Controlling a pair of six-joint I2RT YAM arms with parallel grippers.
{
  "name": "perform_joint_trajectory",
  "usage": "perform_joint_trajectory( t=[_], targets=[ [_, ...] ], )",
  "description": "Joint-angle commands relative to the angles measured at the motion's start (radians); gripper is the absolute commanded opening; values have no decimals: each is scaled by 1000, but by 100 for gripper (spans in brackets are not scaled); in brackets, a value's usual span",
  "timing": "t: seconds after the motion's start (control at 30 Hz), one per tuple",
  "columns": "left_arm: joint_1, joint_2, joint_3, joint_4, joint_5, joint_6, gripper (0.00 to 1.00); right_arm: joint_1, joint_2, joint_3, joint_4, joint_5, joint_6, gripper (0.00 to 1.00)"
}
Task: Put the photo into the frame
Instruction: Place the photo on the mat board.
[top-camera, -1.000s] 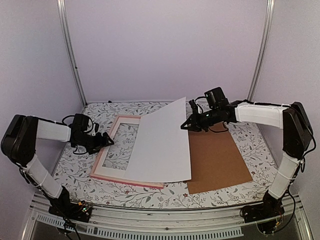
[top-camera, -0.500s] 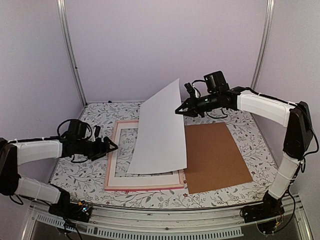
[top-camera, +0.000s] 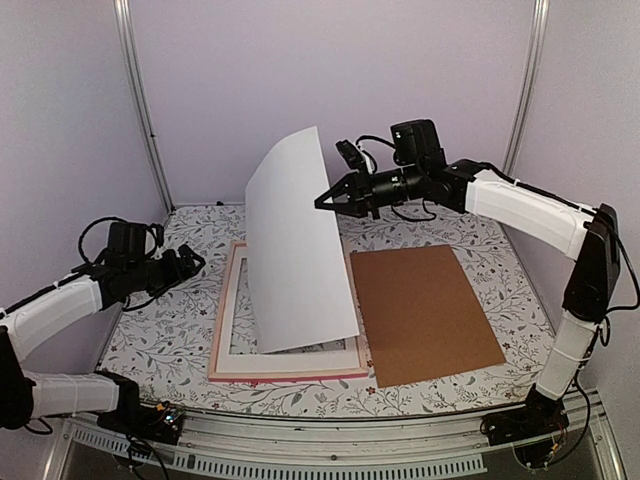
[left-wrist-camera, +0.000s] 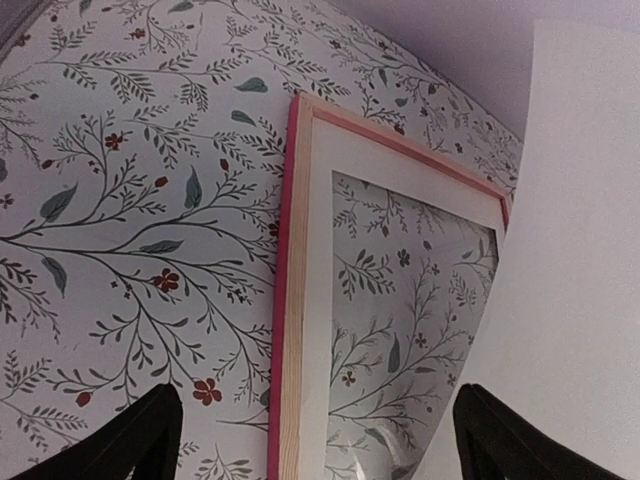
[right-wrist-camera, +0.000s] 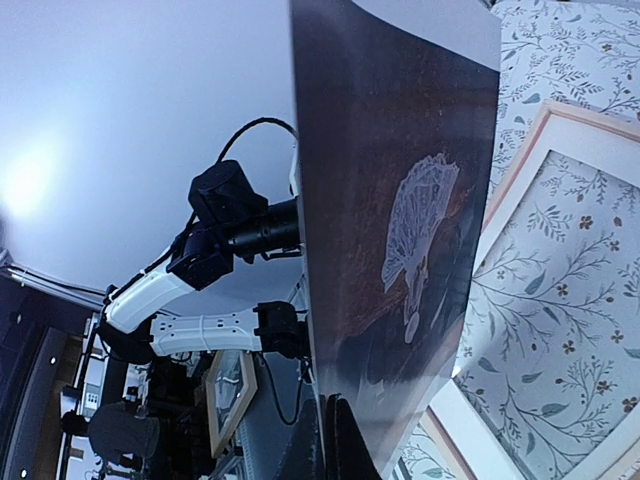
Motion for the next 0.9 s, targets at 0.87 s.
perform_joint_trajectory(
  t=[0.87],
  targets=[
    [226,-151,23,-57,-78,27,98,155,103,109,533,-249,424,0]
  ],
)
